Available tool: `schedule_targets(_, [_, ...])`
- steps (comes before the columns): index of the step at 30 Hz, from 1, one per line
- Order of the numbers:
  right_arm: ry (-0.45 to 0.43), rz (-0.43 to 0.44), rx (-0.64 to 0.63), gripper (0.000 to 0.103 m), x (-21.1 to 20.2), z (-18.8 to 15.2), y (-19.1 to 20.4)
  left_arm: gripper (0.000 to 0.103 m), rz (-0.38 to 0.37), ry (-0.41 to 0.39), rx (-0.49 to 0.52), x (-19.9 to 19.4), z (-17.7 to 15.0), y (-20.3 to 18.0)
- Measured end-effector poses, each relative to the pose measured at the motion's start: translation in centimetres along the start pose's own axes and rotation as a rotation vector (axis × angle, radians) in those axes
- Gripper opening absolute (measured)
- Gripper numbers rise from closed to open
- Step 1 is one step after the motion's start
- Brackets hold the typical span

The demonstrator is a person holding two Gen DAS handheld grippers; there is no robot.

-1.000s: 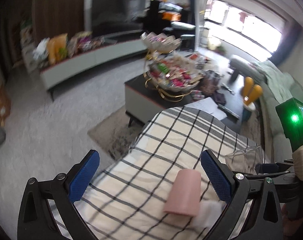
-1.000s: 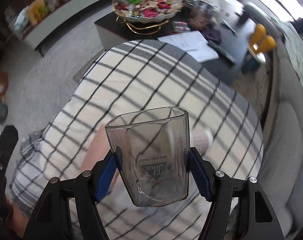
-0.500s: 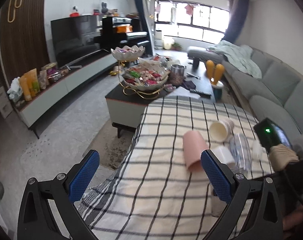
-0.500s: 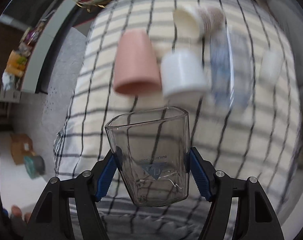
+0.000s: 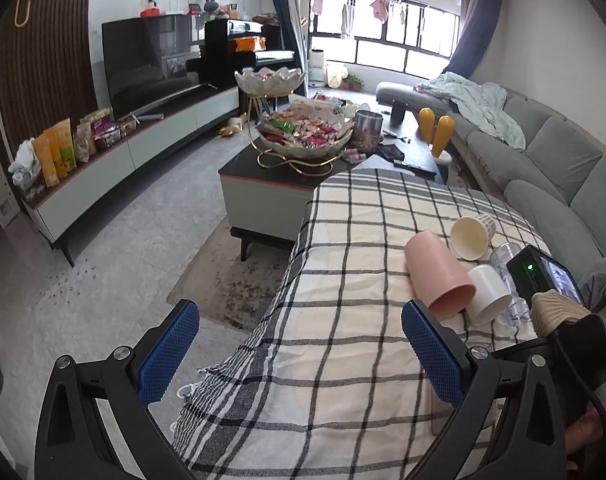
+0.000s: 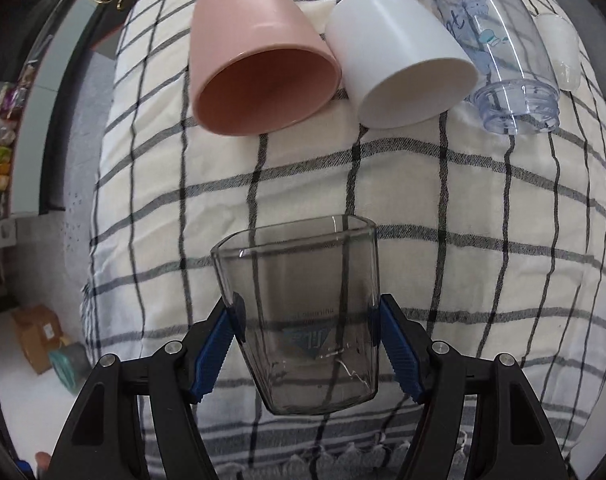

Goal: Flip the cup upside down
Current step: 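Lift the glass cup with the right gripper and carry it toward the pink cup, then set the glass cup on the cloth and open the right gripper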

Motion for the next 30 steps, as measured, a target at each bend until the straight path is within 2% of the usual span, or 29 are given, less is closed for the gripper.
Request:
schedule_targets(10, [-0.023, -0.024, -0.011, 0.071, 0.2, 0.7, 1.1, 0.103, -0.024, 0.012, 0.001, 0.5, -0.2, 0.3])
schedule_targets(15, [-0.081, 0.013, -0.019, 0.081, -1.4, -0.4, 1.5, 0.103, -0.029, 0.013, 0.015, -0.4, -0.5, -0.2])
schedule_targets(20, [-0.159, 0.056, -0.021, 0.081, -3.4, -1.6, 1.2, 0.103, -0.033, 0.009, 0.037, -1.5, -0.8, -1.3])
schedule_targets(25, [-0.256, 0.081, -0.002, 0.081, -5.8, -3.7, -1.0, 0.103, -0.063, -0.002, 0.060, -3.0, -1.4, -3.2])
schedule_targets(30, [-0.360, 0.075, 0.073, 0.083, -7.6, -6.0, -5.9, 0.103, -0.127, 0.034, 0.066, -3.4, -3.5, -6.7])
Point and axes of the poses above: each gripper's, at about its wrist camera, not at the fingertips, and x roughly the way its jaws point, y to its left, z to its top, the point moved 9 cm from there along x, roughly the way its jaws point, and after that the axes turned 9 degrees about -x, right-handed, at the moved point
